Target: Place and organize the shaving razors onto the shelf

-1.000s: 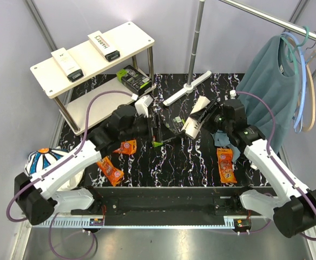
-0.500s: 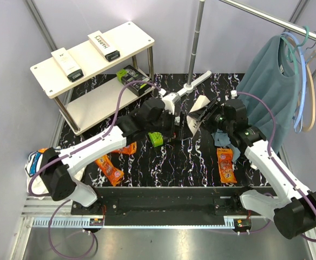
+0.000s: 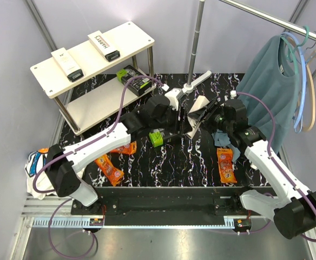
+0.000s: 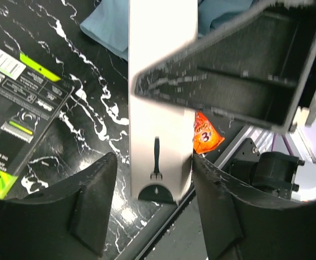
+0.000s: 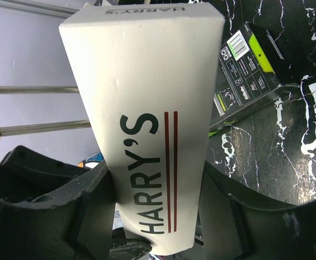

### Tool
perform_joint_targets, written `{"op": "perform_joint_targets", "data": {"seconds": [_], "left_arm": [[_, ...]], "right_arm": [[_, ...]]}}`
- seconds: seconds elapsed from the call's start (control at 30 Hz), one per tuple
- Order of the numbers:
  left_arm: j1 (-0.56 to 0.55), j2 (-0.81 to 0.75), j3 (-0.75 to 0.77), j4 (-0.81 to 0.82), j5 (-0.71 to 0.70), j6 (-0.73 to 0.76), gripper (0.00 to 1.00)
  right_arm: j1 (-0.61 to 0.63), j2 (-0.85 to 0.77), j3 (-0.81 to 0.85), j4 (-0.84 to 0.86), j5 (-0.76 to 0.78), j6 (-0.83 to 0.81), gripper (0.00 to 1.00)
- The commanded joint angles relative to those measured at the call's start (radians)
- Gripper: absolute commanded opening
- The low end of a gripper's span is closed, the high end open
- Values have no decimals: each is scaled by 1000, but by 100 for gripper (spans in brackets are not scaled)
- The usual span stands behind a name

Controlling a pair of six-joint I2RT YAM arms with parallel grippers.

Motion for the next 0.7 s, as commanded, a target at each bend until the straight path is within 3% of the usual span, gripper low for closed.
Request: {"op": "perform_joint_targets", "data": {"seconds": [0.0,0.1,0.23,0.4,0.47,0.6,0.67], "left_arm": [[1,42,52,60,23,17,59],[2,60,51,70,40,12,56],[2,66,51,74,48,15,29],[2,51,48,79,37,21,22],[2,48,48,76,36,23,20],[2,34,48,74,34,24,15],[1,31,48,73,33,23,14]], "right_arm": [[1,-12,7,43,-39,-2,59],[1,-10,7,36,-41,-4,59],[1,-12,6,35,-41,-7,59],[1,-16,6,23,-30,-13,65],[1,-21,7,15,-19,-15,72],[1,-39,7,-16,28,-15,97],[1,-59,9,-30,47,-10,99]]}}
